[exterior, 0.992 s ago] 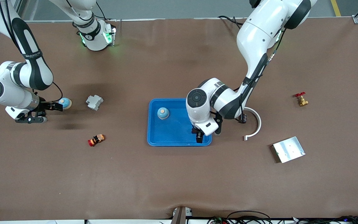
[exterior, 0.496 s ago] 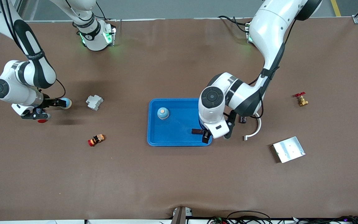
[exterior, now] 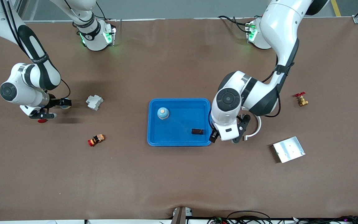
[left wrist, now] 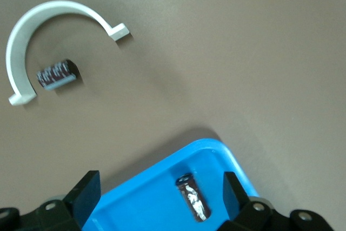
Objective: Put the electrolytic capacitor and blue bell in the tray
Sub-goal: 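Reach the left gripper to second capacitor while the right gripper grasps bell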
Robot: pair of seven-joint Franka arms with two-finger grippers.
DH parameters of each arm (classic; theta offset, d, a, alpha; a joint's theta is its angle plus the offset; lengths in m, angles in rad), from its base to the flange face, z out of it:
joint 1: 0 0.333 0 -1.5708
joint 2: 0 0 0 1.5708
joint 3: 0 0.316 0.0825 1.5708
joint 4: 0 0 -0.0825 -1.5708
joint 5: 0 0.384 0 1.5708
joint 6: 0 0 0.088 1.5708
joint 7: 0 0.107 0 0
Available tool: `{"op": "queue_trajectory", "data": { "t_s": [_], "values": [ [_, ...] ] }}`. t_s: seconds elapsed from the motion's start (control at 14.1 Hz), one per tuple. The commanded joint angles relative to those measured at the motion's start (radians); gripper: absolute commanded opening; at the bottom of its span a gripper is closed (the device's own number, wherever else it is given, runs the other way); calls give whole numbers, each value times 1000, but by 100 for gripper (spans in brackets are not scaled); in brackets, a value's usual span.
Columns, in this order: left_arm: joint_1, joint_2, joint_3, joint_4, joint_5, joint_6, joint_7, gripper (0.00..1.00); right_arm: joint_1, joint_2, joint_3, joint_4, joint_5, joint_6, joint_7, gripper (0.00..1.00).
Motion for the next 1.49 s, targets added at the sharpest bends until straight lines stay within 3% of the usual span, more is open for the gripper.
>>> {"op": "queue_trajectory", "data": {
  "t_s": [0.0,0.5,0.57,0.71,0.92,1.06,1.13,1.2,1.42],
  "values": [
    [47,-114,-22,-125,-53,-8,159,100,-21,8,19,-10,23,11,-5,100],
    [61,-130,-37,-142,-70,29,452,100,-18,22,19,-12,25,9,-4,100],
    [54,-128,-39,-145,-55,31,508,100,-18,22,19,-12,25,9,-4,88],
    [70,-128,-43,-148,-62,23,846,100,-18,20,21,-10,23,2,-5,63],
    [125,-165,-54,-217,-70,44,1028,100,-12,9,31,-6,25,-18,-4,33],
    [137,-200,-68,-289,-66,61,1050,100,-15,-3,63,31,48,-105,5,30],
    [140,-234,-68,-344,-63,72,1060,100,-12,-14,77,71,109,-177,1,27],
    [145,-281,-68,-427,-62,124,1063,100,-11,-20,90,123,155,-263,-2,22],
    [153,-383,-68,-669,-63,357,1063,100,44,-18,126,304,172,-438,34,17]
  ]
}}
